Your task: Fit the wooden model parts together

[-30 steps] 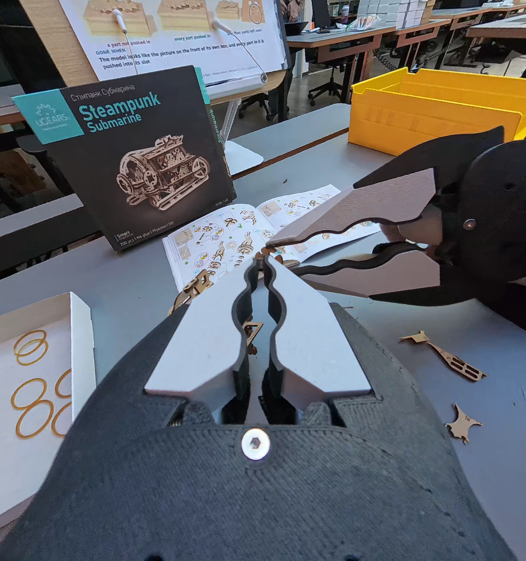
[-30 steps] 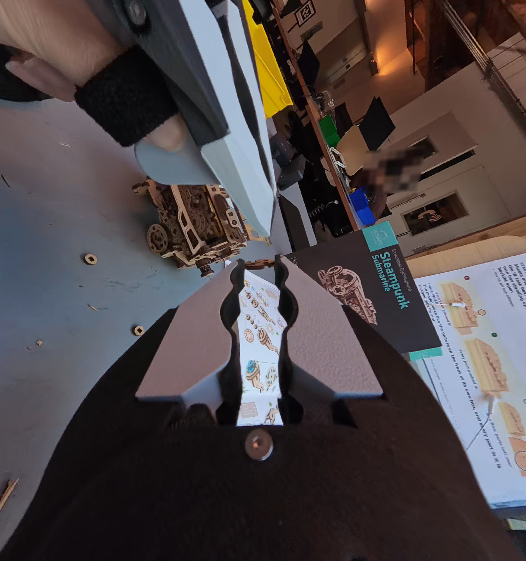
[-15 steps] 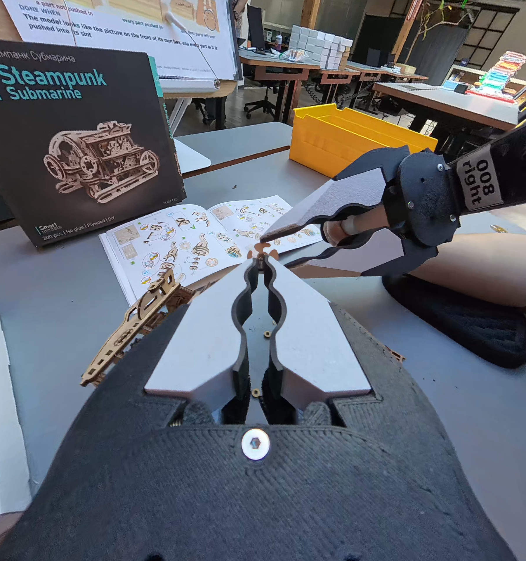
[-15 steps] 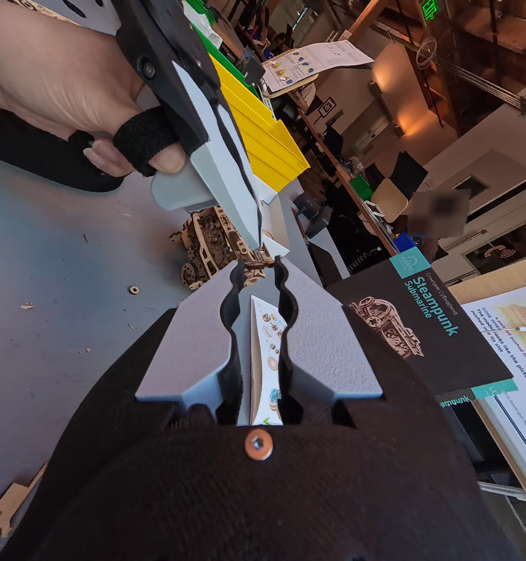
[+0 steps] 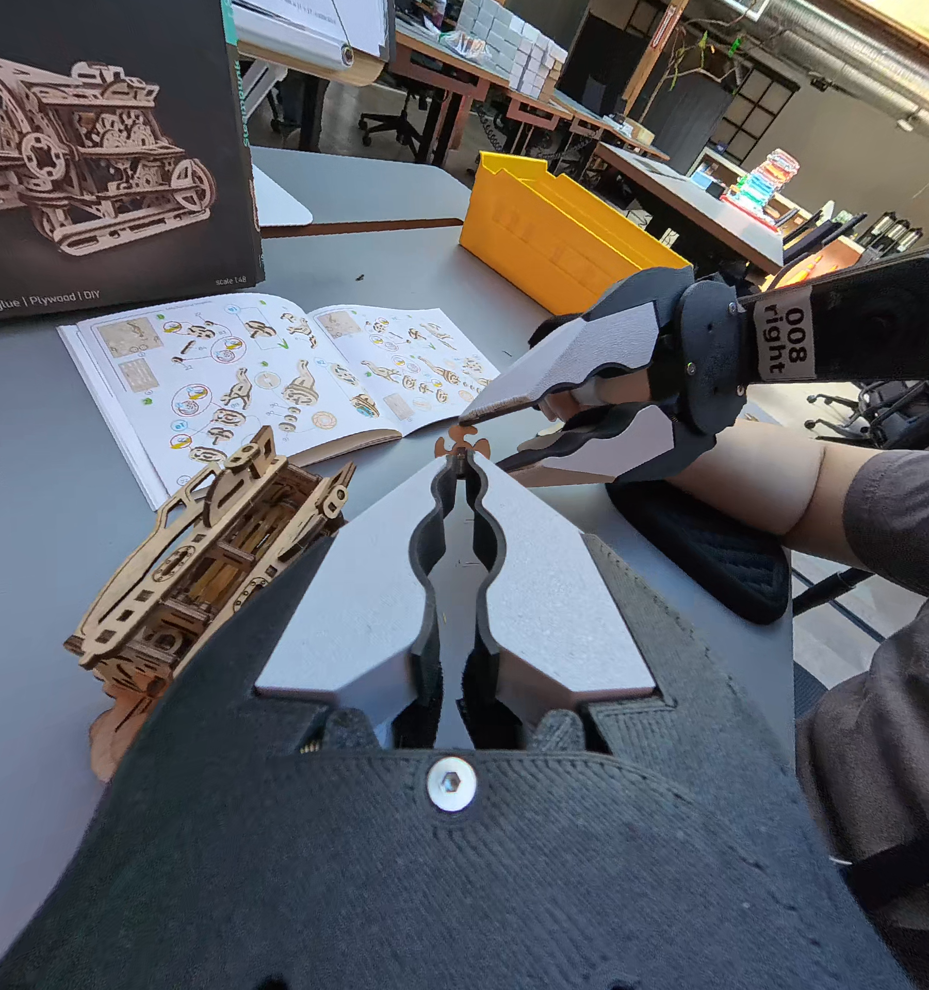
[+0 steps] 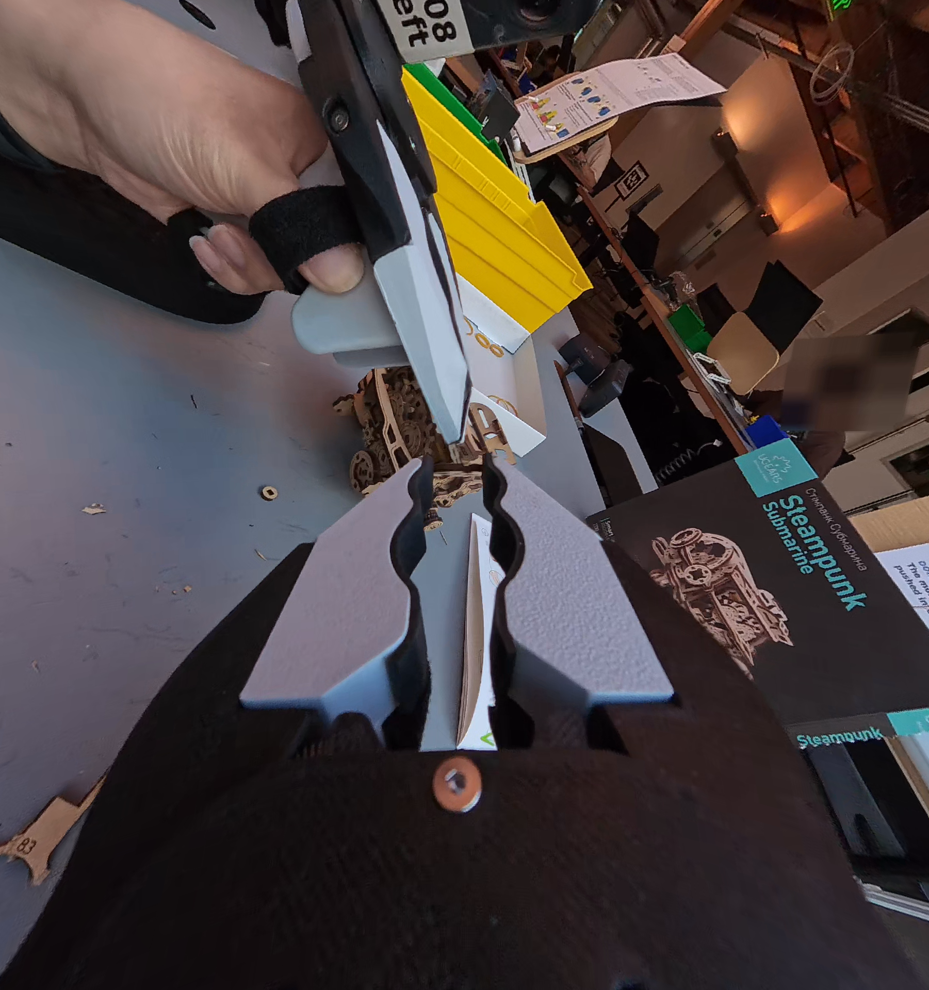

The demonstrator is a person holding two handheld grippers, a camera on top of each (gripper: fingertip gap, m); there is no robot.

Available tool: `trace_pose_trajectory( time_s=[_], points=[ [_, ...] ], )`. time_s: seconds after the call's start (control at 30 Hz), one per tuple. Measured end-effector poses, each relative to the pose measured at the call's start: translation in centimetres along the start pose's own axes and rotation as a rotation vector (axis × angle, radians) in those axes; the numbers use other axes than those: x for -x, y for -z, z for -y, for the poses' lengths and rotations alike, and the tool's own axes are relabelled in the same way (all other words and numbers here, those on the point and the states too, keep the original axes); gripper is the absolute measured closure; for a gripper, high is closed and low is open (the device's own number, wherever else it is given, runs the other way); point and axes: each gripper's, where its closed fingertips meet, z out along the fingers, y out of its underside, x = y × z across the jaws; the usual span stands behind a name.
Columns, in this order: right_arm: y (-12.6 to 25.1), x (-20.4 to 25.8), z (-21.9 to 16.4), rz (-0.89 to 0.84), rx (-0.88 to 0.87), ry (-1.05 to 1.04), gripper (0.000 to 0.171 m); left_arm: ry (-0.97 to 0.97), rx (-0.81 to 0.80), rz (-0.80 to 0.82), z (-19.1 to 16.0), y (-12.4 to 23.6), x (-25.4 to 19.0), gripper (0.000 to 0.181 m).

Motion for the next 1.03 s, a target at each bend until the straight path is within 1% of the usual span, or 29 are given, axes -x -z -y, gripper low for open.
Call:
trace_pose_trajectory(
  time_s=[0.17,0.43,0.6,0.8,1.03],
  points=[
    [-0.2,0.5,-0.4,0.01,0.019,0.049,0.154,-0.006,0.045,0.009,-0.7,-0.2,0.2,0.18],
    [0.1,1.5,-0.1,0.071,-0.031,0.093,0.154,0.13,0.088,-0.109,-1.4,-0.1,-0.2,0.18],
    [0.6,1.6,0.5,0.102,-0.089,0.076,0.155,0.184,0.085,-0.185,-1.3,0.1,-0.9,0.18],
    [1.8,1.3,2.2,0.165,-0.247,-0.048,0.155,0.283,0.045,-0.346,-0.4,0.5,-2.5,0.18],
    [2.2,1.0,3.0,0.135,-0.293,-0.026,0.155,0.373,0.011,-0.439,0.2,0.7,-3.1,0.181]
  ],
)
